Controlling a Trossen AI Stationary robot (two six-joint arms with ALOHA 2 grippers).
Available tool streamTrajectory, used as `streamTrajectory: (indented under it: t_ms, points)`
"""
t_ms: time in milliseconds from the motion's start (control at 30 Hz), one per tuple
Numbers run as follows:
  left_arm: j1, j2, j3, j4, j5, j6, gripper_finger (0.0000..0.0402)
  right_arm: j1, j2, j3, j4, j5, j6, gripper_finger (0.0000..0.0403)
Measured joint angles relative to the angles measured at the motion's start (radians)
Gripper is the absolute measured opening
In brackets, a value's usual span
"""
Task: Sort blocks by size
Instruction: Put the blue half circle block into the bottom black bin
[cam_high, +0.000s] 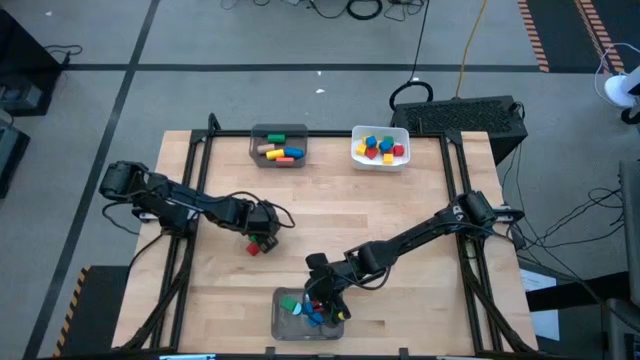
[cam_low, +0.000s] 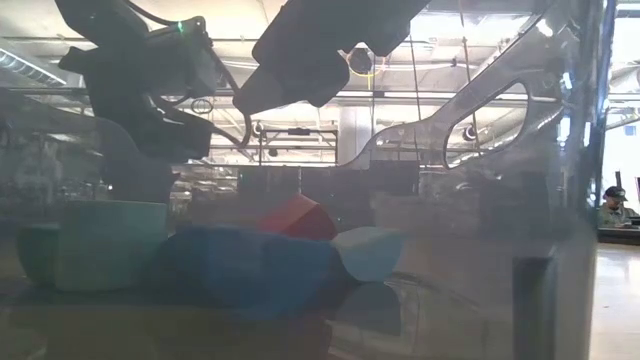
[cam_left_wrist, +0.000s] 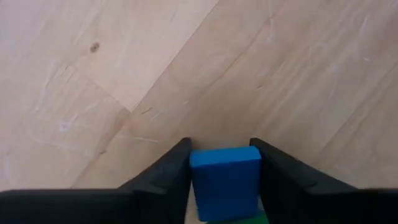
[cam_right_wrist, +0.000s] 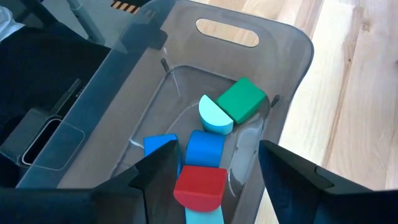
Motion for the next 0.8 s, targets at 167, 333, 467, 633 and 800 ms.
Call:
streamTrajectory:
  t_ms: [167,333,467,633,800]
  points:
    - [0.0,-0.001,0.023,-0.016,0.006,0.077,0.0137,0.0,0.0,0.0,0.0,0.002,-0.022,0.021]
    - [0.0,-0.008,0.072,-0.024,0.033,0.179,0.0137,0.0,0.0,0.0,0.0,0.004,-0.112,0.021]
    - [-0.007,-0.012,0.119,-0.015,0.078,0.262,0.0137,0.001,0.0,0.0,0.0,0.061,-0.161,0.021]
    - [-0.039,-0.013,0.178,0.017,0.165,0.371,0.0137,0.002,0.0,0.0,0.0,0.381,-0.246,0.021]
    - [-0.065,-0.013,0.219,0.1,0.274,0.467,0.0137,0.005,0.0,0.0,0.005,0.498,-0.393,0.021]
